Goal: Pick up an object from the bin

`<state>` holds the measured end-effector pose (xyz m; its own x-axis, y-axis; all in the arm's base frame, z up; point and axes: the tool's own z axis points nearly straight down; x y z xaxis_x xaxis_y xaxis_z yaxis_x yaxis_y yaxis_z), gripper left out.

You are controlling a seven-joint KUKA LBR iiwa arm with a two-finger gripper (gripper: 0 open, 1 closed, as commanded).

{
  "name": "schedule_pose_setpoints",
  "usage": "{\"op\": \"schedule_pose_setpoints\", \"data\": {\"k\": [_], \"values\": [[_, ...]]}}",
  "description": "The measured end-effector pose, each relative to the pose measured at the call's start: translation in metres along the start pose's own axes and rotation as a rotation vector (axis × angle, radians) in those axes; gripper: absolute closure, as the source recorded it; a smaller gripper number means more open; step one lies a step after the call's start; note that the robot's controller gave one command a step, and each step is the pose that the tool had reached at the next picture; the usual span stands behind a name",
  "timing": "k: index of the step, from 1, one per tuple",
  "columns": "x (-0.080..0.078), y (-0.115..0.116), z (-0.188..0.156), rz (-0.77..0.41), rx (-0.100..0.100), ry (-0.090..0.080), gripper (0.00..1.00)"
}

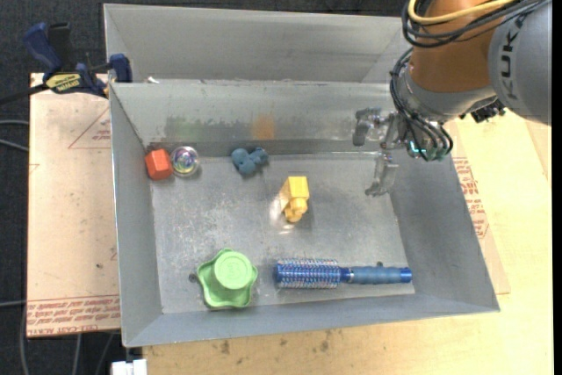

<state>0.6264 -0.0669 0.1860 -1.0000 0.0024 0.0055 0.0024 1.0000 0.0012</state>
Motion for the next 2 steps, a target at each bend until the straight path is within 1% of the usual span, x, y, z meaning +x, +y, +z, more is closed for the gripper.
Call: {"op": "schedule_pose_setpoints", "data": {"k": [1, 2], "values": [[0.040, 0.084, 0.042, -0.089, -0.004, 0.000, 0.00], [0.015, 0.095, 0.108, -0.329, 0.002, -0.031, 0.00]]}}
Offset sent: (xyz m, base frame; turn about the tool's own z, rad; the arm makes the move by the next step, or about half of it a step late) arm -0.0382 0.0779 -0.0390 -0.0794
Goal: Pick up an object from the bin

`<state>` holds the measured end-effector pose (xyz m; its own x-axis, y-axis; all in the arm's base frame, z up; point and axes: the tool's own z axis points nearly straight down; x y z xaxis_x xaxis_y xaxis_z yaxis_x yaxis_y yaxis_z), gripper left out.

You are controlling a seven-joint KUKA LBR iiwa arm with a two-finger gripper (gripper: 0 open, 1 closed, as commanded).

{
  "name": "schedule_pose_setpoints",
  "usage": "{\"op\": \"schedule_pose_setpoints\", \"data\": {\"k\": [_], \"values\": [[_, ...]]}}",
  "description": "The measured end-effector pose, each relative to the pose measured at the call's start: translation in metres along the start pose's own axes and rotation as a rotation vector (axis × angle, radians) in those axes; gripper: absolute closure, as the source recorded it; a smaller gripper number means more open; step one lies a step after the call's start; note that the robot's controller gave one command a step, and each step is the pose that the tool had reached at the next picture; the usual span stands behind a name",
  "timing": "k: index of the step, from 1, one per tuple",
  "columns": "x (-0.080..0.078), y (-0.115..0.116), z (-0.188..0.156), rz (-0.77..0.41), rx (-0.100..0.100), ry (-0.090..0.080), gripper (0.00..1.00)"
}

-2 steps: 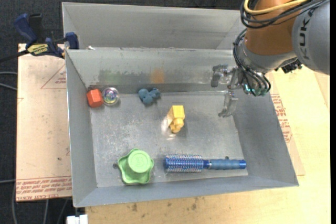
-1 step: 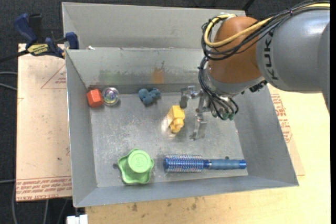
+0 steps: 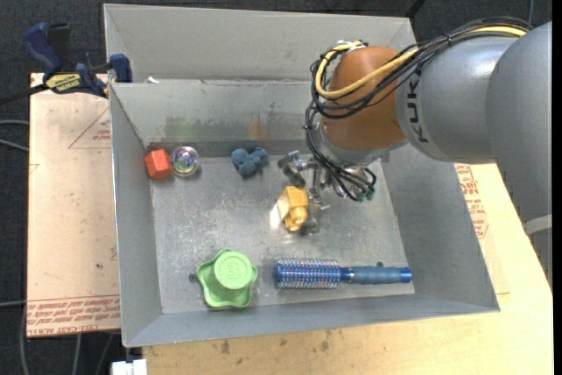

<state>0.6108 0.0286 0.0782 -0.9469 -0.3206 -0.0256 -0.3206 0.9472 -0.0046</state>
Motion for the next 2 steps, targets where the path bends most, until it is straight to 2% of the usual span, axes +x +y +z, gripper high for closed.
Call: {"op": "schedule_pose_setpoints", "data": {"k": [1, 2], "values": [[0.0060, 0.0012, 0.0064, -0.001, -0.004, 0.018, 1.00], [0.0068, 0.0015, 0.0072, -0.001, -0.005, 0.021, 0.00]]}}
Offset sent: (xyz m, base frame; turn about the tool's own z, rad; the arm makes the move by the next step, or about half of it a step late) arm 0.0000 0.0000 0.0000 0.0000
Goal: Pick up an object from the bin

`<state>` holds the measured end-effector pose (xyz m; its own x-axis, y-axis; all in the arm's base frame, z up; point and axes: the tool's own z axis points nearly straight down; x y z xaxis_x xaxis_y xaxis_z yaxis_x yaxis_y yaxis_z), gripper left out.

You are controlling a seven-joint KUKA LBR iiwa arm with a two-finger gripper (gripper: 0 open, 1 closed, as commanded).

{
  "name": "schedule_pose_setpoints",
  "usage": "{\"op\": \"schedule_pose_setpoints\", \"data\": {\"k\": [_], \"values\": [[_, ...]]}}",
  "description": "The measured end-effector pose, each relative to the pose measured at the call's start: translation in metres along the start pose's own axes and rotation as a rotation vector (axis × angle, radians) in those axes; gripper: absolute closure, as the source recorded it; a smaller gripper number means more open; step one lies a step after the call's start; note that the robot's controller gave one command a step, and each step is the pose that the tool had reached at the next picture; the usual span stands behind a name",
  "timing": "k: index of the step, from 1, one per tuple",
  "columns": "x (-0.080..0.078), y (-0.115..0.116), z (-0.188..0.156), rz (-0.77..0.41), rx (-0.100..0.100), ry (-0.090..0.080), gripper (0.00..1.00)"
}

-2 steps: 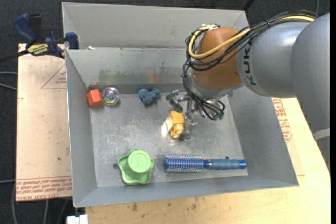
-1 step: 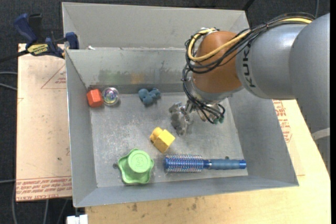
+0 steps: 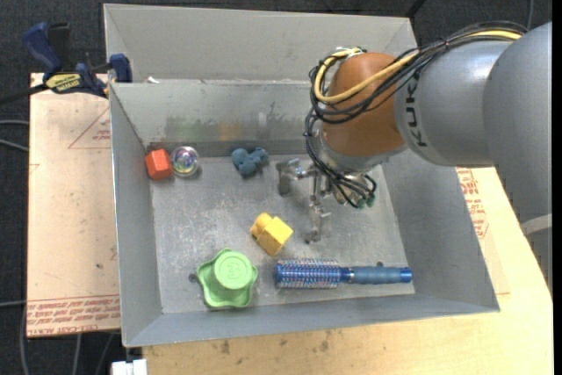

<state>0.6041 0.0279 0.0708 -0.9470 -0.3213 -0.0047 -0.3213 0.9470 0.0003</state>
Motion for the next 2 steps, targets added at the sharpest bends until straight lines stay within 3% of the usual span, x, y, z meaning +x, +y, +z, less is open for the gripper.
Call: {"op": "schedule_pose_setpoints", "data": {"k": [1, 2], "values": [[0.031, -0.021, -0.016, -0.201, 0.000, 0.004, 0.00], [0.071, 0.045, -0.003, -0.196, 0.005, -0.020, 0.00]]}}
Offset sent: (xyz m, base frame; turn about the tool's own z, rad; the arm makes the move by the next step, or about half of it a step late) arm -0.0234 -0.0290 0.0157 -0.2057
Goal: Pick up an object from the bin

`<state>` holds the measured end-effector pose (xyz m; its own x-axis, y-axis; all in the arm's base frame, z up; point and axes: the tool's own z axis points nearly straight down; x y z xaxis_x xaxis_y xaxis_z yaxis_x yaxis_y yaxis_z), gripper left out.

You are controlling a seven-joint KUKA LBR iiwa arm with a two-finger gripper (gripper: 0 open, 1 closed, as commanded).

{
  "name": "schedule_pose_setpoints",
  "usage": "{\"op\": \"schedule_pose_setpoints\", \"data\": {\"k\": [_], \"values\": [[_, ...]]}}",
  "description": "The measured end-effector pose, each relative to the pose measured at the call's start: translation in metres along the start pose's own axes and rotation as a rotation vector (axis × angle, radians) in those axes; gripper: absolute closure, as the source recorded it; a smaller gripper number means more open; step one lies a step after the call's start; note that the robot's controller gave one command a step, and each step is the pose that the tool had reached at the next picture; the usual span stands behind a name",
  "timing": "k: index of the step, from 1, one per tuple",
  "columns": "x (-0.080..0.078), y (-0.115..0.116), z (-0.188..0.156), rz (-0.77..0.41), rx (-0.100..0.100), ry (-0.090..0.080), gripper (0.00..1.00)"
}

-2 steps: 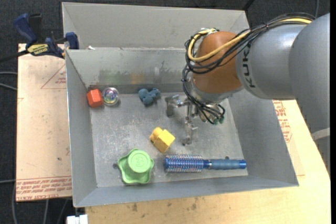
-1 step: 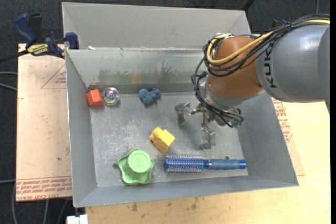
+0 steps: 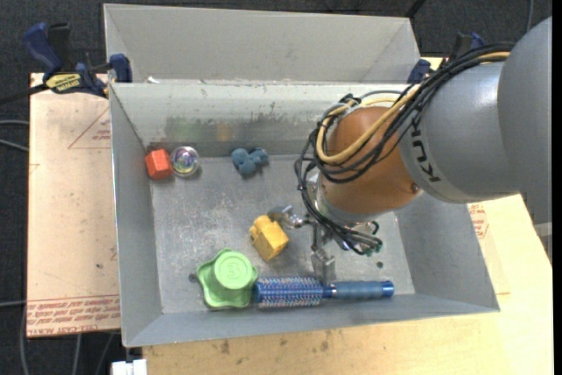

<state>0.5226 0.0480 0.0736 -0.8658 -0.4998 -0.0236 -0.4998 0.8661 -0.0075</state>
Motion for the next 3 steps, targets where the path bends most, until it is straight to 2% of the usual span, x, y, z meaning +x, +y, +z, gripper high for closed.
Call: {"op": "schedule_pose_setpoints", "data": {"k": [1, 2, 3], "values": [[0.063, -0.046, -0.125, -0.237, -0.005, 0.017, 0.00], [0.026, -0.100, -0.083, -0.074, -0.008, 0.020, 0.00], [0.067, -0.169, 0.006, -0.188, -0.012, 0.027, 0.00]]}}
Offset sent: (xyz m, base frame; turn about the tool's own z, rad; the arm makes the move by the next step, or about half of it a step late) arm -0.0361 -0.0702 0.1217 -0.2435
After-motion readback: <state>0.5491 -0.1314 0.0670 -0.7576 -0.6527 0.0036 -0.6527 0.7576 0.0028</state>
